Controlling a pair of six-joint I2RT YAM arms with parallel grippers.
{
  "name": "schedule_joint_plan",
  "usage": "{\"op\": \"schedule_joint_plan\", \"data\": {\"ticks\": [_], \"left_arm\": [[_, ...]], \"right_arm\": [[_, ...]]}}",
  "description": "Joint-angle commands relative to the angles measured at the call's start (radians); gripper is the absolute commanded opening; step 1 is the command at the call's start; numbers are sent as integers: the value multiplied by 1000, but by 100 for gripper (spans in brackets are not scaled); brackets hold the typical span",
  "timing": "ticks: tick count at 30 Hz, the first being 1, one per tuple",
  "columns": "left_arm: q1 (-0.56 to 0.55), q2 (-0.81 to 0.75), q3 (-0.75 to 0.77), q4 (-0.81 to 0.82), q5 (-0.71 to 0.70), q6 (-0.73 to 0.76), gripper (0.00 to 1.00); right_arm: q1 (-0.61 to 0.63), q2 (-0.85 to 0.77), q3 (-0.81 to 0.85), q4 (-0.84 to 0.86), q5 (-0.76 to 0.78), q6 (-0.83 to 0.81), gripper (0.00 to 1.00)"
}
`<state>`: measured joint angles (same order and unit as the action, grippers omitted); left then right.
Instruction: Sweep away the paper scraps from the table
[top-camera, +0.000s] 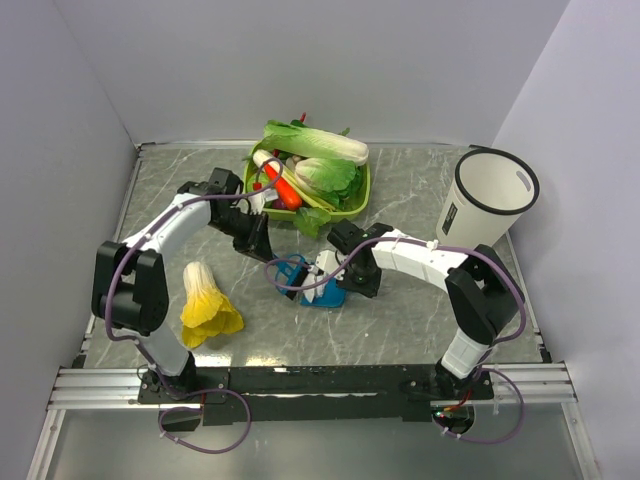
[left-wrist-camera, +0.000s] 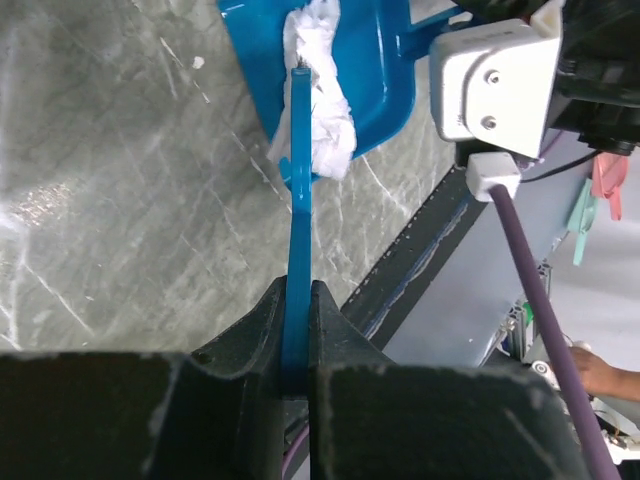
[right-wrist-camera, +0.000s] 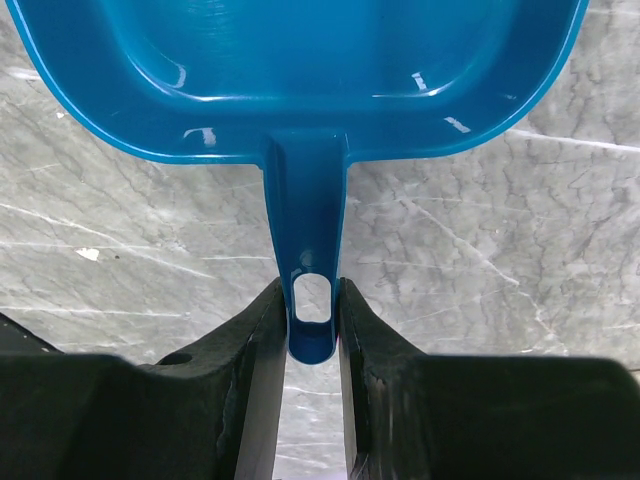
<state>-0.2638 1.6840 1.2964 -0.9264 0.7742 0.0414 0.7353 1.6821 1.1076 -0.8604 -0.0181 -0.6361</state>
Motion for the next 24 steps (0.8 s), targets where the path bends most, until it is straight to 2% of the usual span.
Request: {"op": "schedule_joint_plan", "data": {"ticks": [1, 8, 15, 19, 24], "left_arm": [[6, -32, 43, -22, 36, 25, 1], [14, -128, 9, -43, -59, 41, 1], [17, -109, -28, 4, -223, -5, 1], [15, -69, 0, 4, -230, -5, 1], [5, -1, 21, 11, -170, -11, 1]], "right_arm": [[7, 2, 18, -16, 12, 16, 0], [7, -10, 0, -15, 10, 21, 0], [9, 5, 9, -28, 1, 32, 0], [9, -2, 0, -22, 3, 33, 0], [9, -9, -14, -19, 9, 30, 0]]}}
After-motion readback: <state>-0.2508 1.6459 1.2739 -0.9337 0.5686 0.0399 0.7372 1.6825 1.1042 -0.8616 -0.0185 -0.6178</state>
